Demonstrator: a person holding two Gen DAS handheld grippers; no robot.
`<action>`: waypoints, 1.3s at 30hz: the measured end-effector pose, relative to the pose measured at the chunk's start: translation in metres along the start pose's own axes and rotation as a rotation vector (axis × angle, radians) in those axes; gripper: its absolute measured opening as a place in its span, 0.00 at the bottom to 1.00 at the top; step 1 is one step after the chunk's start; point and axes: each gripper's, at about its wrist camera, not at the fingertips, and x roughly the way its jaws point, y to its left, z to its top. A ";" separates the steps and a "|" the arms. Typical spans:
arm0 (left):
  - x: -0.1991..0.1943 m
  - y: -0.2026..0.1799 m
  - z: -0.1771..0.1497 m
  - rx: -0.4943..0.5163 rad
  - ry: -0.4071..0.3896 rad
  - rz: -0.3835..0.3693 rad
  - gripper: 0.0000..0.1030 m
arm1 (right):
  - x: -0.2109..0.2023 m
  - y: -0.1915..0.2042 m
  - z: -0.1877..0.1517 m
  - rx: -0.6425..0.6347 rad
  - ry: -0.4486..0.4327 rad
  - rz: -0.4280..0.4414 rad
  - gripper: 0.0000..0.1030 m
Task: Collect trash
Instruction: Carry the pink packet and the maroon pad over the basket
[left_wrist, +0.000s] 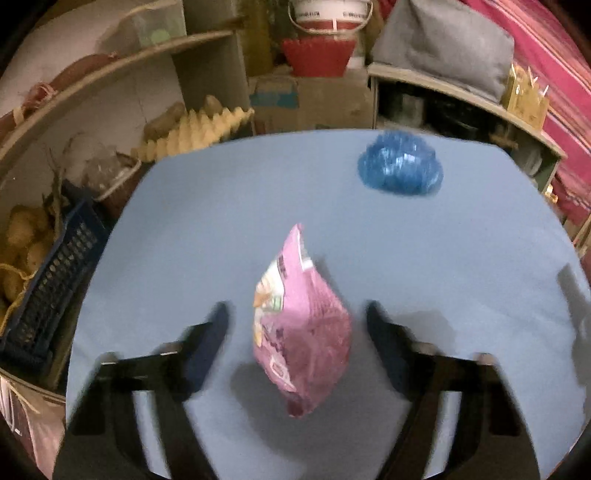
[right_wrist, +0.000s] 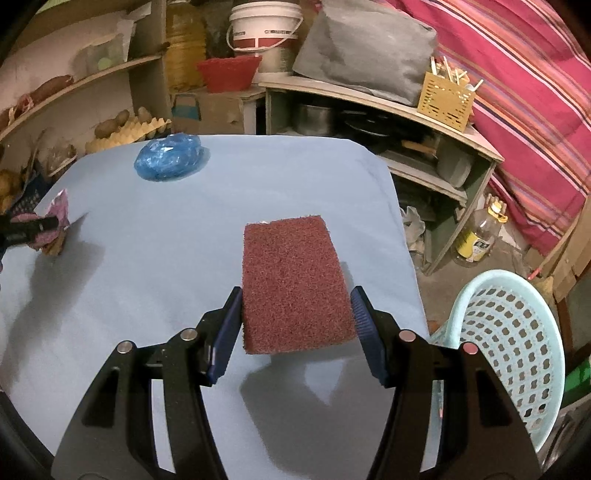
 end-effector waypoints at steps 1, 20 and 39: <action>0.001 0.001 0.000 -0.003 0.001 -0.014 0.36 | -0.001 0.000 0.000 0.000 -0.003 0.000 0.57; -0.072 -0.047 0.015 0.050 -0.194 -0.095 0.32 | -0.021 -0.015 -0.003 0.022 -0.039 0.016 0.57; -0.102 -0.170 -0.004 0.180 -0.227 -0.163 0.21 | -0.069 -0.098 -0.036 0.149 -0.089 -0.031 0.57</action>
